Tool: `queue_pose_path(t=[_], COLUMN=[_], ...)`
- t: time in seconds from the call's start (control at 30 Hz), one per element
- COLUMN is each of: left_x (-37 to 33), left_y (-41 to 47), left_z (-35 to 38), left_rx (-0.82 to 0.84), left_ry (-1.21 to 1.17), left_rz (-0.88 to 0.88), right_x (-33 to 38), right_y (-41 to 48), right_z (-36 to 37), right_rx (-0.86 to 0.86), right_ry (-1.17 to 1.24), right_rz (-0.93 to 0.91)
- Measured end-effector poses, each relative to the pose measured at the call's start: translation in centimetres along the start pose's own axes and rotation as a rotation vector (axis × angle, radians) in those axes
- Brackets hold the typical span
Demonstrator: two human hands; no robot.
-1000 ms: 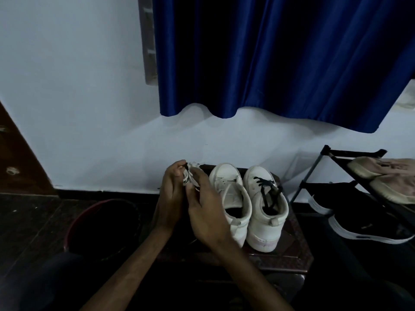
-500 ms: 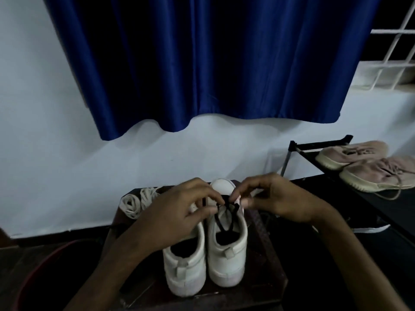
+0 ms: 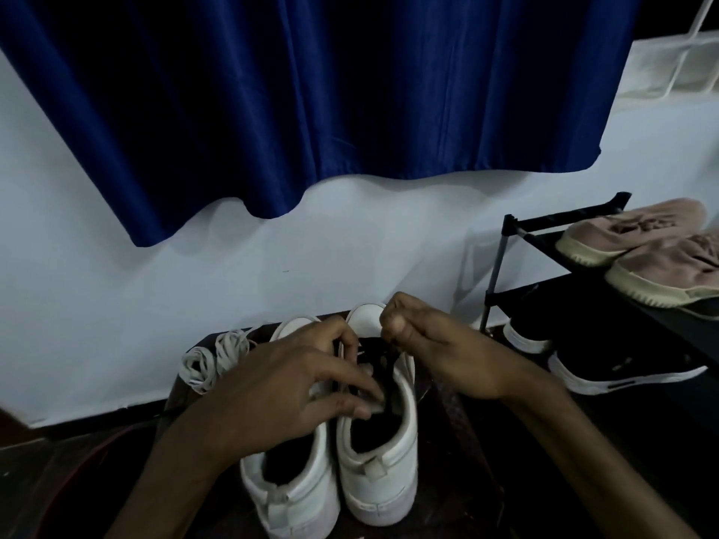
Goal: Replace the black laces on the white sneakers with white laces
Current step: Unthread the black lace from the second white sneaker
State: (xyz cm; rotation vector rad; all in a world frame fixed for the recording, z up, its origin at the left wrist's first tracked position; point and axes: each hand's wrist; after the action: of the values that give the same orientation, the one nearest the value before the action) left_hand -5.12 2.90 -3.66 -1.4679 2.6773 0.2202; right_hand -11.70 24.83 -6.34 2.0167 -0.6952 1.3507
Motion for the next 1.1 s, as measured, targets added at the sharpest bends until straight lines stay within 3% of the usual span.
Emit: queue_pose_path(t=[0.17,0.23,0.33,0.53,0.57,0.63,0.73,0.8,0.87,0.9,0.97,1.1], left_x=[-0.5,-0.3,0.7,2.8,3.1,3.4,2.8,2.9,3.0,2.7,1.8,-0.5], left_y=[0.1,0.0,-0.4,-1.3,-1.3,-1.3,-1.3,-1.4,-1.3,-1.1,-0.4,0.4], left_z=[0.5,0.4,0.1,-2.4,-2.6,-2.7,-2.5,-2.1,-1.3,-1.0,-0.4,0.6], left_rx=[-0.070,-0.107,-0.328,-0.659,-0.704,-0.697,-0.587,-0.392,-0.161,-0.137,-0.215,-0.172], left_ry=[0.033,-0.297,-0.758,-1.296,-1.299,-1.095,-0.897,-0.484,0.112,0.311,0.348,-0.040], left_rz=[0.042,-0.010,-0.149,-0.439,-0.497,-0.580,-0.603,-0.613,-0.658,-0.655,-0.524,-0.244], right_x=[-0.2,-0.1,-0.4,-2.2,-2.5,-2.7,-2.2,-2.1,-2.4,-2.6,-3.3,-5.7], right_y=[0.2,0.5,0.7,0.8,1.0,1.2,1.4,1.6,1.7,1.8,1.9,1.3], right_z=[-0.2,-0.8,-1.6,-2.9,-3.0,-2.8,-2.1,-1.4,-1.2,-1.4,-2.1,-3.8], right_rx=[-0.141,-0.198,-0.349,-0.573,-0.603,-0.627,-0.529,-0.481,-0.480,-0.501,-0.592,-0.813], right_ry=[0.517,0.893,1.296,1.493,1.475,1.382,1.278,1.175,1.081,1.076,1.210,1.574], right_rz=[0.075,0.090,0.086,0.039,0.048,0.086,0.139,0.164,0.156,0.139,0.095,-0.081])
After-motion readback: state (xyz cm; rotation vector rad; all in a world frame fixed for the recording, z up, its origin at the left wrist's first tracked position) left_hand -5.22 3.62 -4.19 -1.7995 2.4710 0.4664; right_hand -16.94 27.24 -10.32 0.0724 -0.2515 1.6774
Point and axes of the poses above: each hand's wrist, its own y-axis towards the middle knuckle, its own z-axis out of the palm, x = y × z, and after that the axes turned 14 degrees about y, right-handed
